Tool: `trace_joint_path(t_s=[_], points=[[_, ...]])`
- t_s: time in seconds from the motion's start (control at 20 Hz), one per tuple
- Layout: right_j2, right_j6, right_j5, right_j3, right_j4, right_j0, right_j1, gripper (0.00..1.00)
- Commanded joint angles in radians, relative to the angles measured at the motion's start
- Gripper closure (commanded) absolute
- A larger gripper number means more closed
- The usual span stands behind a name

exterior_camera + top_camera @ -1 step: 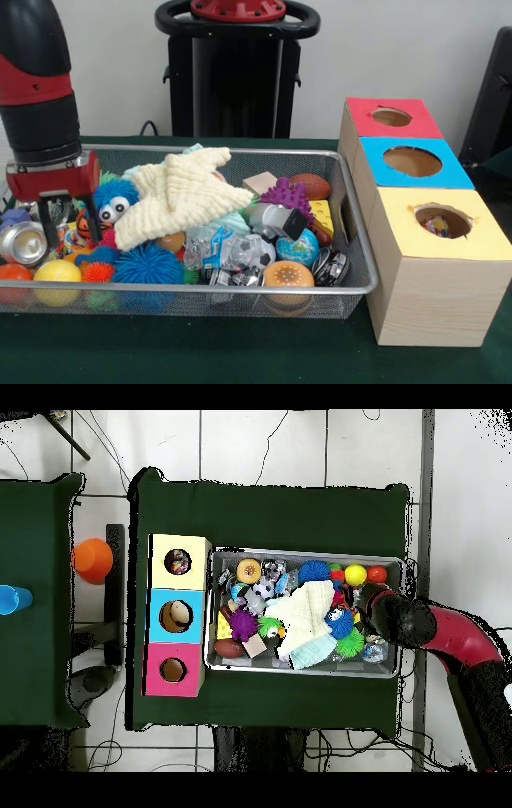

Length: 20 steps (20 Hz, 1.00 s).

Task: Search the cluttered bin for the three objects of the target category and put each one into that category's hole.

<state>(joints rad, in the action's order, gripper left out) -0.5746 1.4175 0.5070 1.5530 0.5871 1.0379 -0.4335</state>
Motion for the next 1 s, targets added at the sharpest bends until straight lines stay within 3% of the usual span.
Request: trace_joint_path(t_s=[0.05, 0.55, 1.0], points=[[0.052, -0.005, -0.016, -0.028, 0.042, 0.010, 0.089, 0.00], [0.016, -0.057, 0.099, -0.022, -0.038, 0.060, 0.132, 0.00], [-0.037, -0.139, 0.126, -0.005, -0.069, 0.113, 0.128, 0.00]])
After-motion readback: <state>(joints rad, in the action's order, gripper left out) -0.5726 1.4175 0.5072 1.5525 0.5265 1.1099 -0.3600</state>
